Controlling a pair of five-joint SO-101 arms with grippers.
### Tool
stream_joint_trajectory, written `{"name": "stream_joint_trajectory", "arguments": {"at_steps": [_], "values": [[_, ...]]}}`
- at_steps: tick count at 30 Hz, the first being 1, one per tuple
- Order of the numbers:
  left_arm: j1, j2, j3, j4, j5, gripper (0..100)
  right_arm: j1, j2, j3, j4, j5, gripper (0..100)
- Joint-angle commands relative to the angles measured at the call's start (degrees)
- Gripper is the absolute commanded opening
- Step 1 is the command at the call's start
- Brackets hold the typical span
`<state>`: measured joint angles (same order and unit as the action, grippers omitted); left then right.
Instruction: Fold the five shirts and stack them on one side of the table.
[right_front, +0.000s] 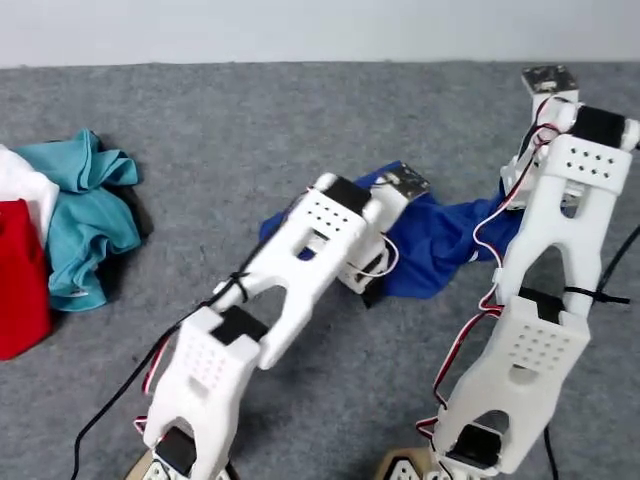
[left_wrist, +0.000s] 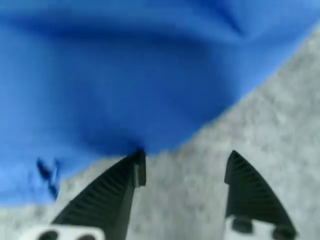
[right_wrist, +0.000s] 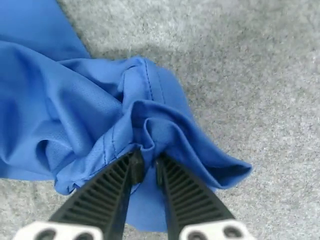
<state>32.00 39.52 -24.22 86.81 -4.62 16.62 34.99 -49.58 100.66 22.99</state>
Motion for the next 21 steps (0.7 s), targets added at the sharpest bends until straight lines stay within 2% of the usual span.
{"name": "stream_joint_trajectory", "arguments": {"at_steps": [1, 6, 9, 12, 16, 21], "values": [[1.14, 2.81, -6.90, -2.99, 3.16, 25, -0.13, -3.91, -0.26, 2.33, -0.35, 1.0], [0.26, 10.90, -12.62, -5.54, 5.71, 22, -0.31, -3.56, 0.26, 2.24, -0.35, 1.0], [0.18, 13.80, -14.90, -5.36, 5.10, 11, -0.48, -3.65, 1.58, 2.24, -0.35, 1.0], [-0.18, 13.27, -19.21, -0.79, -0.09, 1, -0.31, -3.56, 2.90, 2.24, -0.35, 1.0], [-2.64, 9.49, -30.73, 14.51, -7.30, 1, -0.13, -4.00, 3.08, 2.24, -0.35, 1.0], [-9.58, -6.07, -34.33, 13.89, -6.77, 1, -0.22, -4.44, 3.08, 2.24, -0.44, 1.0]]}}
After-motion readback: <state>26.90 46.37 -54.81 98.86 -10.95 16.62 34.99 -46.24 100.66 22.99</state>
